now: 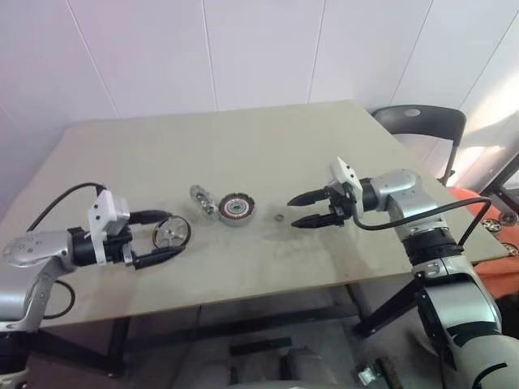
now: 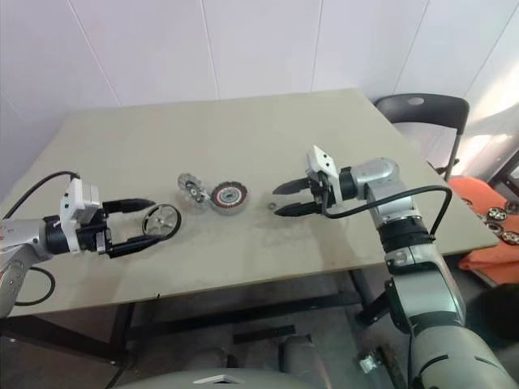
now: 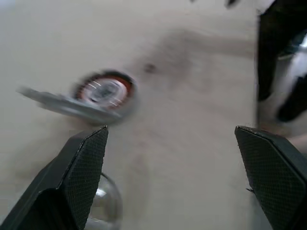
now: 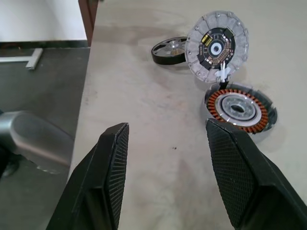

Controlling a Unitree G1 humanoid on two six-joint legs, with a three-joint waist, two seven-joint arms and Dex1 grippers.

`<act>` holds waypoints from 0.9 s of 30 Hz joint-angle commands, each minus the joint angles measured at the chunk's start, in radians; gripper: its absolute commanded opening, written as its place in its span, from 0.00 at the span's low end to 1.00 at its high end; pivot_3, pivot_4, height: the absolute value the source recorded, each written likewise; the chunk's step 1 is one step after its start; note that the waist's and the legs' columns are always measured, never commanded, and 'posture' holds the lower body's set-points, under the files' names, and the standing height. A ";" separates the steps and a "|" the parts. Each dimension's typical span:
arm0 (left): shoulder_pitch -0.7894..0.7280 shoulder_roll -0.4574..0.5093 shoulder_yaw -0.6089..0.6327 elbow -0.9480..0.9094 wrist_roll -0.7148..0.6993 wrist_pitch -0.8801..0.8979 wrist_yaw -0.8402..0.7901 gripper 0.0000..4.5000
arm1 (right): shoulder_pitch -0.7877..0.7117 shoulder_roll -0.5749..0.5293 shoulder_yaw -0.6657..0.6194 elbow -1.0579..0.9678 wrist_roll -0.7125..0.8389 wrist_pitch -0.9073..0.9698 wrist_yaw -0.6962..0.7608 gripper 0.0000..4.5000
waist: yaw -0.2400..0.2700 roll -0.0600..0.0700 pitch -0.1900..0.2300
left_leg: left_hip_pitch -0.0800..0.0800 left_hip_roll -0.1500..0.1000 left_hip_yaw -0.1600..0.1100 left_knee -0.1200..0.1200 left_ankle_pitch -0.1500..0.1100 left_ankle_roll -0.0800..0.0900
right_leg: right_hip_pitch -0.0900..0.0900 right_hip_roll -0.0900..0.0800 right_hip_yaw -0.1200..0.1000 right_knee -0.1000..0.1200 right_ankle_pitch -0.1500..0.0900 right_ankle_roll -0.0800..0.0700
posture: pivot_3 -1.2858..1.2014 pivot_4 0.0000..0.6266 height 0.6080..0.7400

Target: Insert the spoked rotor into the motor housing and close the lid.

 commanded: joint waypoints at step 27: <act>-0.088 -0.102 -0.078 0.162 0.073 -0.086 -0.018 1.00 | -0.053 0.047 -0.002 0.102 -0.047 -0.096 -0.099 0.59 | 0.011 0.000 0.000 | -0.001 0.000 -0.001 0.000 0.000 0.000 | -0.001 -0.001 0.001 0.001 0.000 0.000 | 0.52 0.00 1.00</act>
